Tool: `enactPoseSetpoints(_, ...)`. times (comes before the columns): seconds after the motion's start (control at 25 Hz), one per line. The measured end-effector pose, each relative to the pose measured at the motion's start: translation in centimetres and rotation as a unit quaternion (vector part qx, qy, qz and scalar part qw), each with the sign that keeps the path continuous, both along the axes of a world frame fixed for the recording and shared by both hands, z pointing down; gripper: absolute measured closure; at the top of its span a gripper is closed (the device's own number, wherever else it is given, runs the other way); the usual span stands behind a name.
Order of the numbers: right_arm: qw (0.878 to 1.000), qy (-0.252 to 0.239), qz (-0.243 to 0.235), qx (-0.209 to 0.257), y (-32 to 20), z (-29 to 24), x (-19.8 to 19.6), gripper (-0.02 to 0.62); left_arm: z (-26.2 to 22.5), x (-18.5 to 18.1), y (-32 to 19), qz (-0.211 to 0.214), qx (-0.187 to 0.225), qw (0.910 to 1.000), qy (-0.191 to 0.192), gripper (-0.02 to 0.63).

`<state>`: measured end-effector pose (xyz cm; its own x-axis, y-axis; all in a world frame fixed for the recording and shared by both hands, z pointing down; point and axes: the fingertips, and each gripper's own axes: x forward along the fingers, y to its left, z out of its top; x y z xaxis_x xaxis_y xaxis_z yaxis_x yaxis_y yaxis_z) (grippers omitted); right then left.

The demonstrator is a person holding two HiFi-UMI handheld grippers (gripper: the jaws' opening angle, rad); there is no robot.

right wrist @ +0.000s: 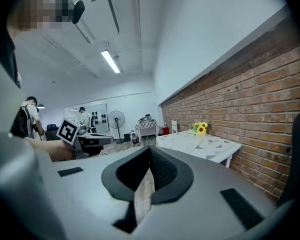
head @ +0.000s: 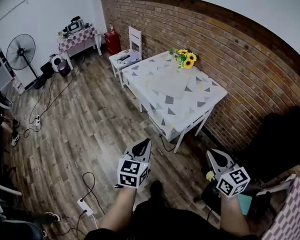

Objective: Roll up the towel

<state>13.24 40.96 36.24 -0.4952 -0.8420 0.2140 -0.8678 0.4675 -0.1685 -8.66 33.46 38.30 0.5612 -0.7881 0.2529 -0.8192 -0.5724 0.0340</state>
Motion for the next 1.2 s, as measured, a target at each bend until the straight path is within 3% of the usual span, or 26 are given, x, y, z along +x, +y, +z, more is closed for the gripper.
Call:
enactPoseSetpoints(0.32,0.999,0.017,-0.014,-0.032,-10.9,0.9,-4.1,0.581,0.9,-0.8,-11.3,0.030,-0.018,0.9994,-0.002,0.584)
enactPoseSetpoints(0.6,0.998,0.013,-0.015,-0.052,-16.1,2.1,-4.9,0.581,2.1,-0.9,-15.7,0.037,-0.036,0.9987,-0.003,0.584)
enactPoseSetpoints(0.92,0.998,-0.004,-0.023,-0.064,-22.8,3.8,-3.3,0.581,3.0,0.9,-21.1,0.032,-0.043,0.9984,-0.019,0.584)
enactPoseSetpoints(1.2,0.997,-0.010,-0.045,-0.069,-31.4,5.0,-0.1,0.581,4.2,4.8,-28.5,0.021,-0.059,0.9974,-0.036,0.584)
